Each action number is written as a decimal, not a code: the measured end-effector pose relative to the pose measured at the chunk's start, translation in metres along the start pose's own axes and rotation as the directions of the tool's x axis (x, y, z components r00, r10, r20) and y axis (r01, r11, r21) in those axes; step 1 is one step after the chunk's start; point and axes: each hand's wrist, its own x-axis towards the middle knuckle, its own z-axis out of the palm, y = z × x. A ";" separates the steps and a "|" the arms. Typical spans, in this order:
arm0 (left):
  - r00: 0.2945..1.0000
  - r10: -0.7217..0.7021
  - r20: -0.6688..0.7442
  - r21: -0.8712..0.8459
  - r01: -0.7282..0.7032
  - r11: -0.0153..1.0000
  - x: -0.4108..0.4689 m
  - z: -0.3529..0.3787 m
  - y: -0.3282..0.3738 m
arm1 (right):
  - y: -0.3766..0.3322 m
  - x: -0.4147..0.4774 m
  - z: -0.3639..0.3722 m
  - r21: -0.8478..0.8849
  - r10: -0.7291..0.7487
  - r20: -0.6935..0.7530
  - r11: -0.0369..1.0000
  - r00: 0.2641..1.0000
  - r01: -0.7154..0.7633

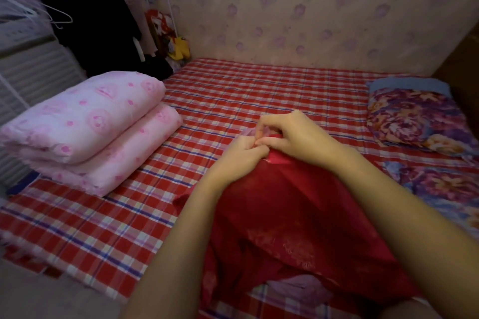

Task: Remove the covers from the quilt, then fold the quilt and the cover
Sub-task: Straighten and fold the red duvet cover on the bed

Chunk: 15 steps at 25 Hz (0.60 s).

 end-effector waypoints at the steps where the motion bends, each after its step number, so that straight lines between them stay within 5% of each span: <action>1: 0.998 -0.010 -0.059 0.015 0.010 1.000 0.001 0.003 -0.002 | 0.009 -0.004 0.001 0.192 0.082 0.031 0.978 0.996 -0.086; 3: 0.992 0.004 -0.129 -0.028 -0.008 1.000 0.000 0.002 -0.004 | 0.027 -0.017 0.007 0.477 0.222 0.176 0.833 0.959 -0.280; 8: 0.984 -0.018 -0.176 -0.206 -0.018 0.978 -0.005 0.002 -0.004 | 0.038 -0.045 0.036 0.407 0.296 0.318 0.815 0.901 -0.412; 12: 0.973 -0.098 -0.208 -0.376 0.013 0.927 -0.009 0.004 -0.001 | 0.045 -0.045 0.054 0.275 0.372 0.042 0.888 0.927 -0.369; 15: 0.994 -0.113 -0.007 -0.486 0.096 0.868 -0.008 0.004 -0.001 | 0.059 -0.032 0.040 0.100 0.400 -0.246 0.916 0.883 -0.388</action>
